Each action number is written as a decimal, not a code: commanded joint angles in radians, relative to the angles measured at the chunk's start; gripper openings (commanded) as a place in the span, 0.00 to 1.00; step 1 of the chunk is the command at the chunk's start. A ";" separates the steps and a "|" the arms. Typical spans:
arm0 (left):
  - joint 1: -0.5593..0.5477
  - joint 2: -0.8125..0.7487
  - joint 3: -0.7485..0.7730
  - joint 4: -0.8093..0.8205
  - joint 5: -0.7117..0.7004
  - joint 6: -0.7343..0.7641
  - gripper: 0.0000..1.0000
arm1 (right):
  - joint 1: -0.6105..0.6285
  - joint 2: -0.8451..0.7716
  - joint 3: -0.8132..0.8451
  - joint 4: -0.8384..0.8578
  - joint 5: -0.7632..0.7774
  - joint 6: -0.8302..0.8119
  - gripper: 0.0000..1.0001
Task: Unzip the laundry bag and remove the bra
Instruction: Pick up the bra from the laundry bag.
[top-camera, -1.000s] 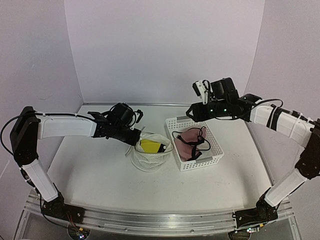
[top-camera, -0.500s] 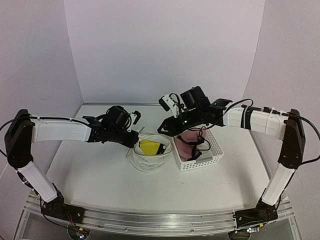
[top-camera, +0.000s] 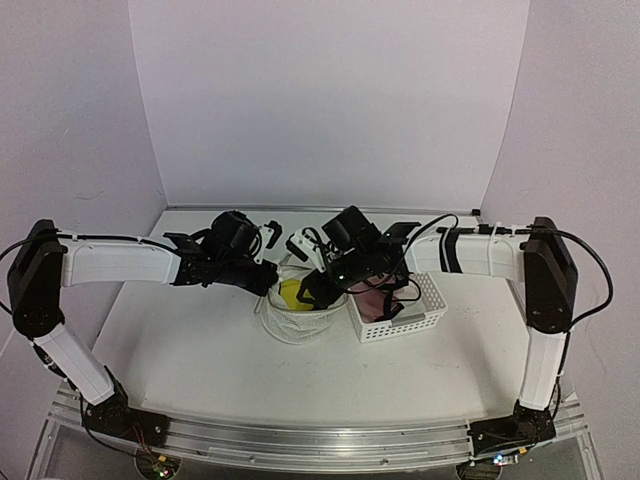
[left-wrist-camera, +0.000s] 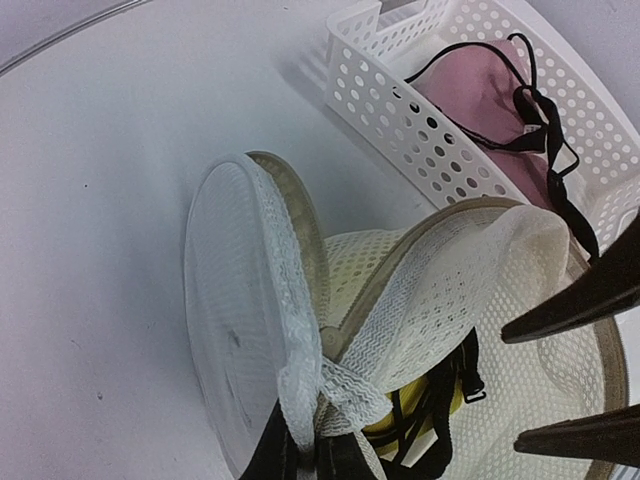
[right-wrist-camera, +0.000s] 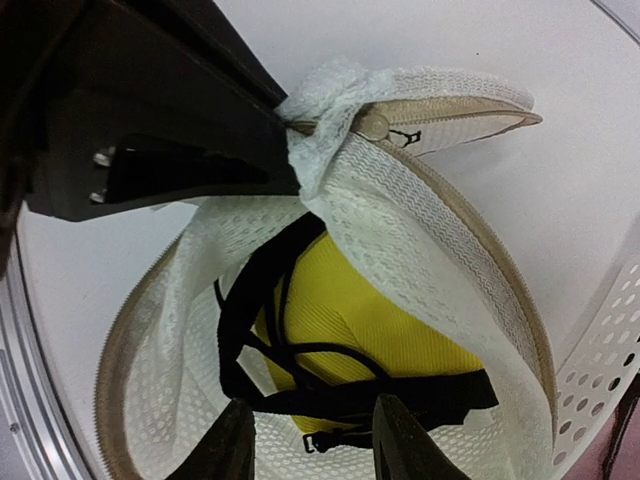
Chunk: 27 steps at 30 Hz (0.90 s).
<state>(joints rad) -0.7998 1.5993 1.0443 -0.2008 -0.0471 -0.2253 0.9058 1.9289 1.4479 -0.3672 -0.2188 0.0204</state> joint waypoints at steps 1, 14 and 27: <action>-0.006 -0.034 0.002 0.043 0.006 0.018 0.00 | -0.005 0.035 0.063 0.053 0.070 -0.071 0.46; -0.007 -0.014 0.009 0.031 0.007 0.025 0.00 | -0.006 0.186 0.160 0.067 0.132 -0.096 0.57; -0.007 0.009 0.016 0.026 0.004 0.034 0.00 | -0.020 0.302 0.201 0.083 0.096 -0.080 0.69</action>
<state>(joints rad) -0.8005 1.6016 1.0443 -0.2008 -0.0452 -0.2066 0.8978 2.1933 1.6047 -0.3176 -0.0963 -0.0704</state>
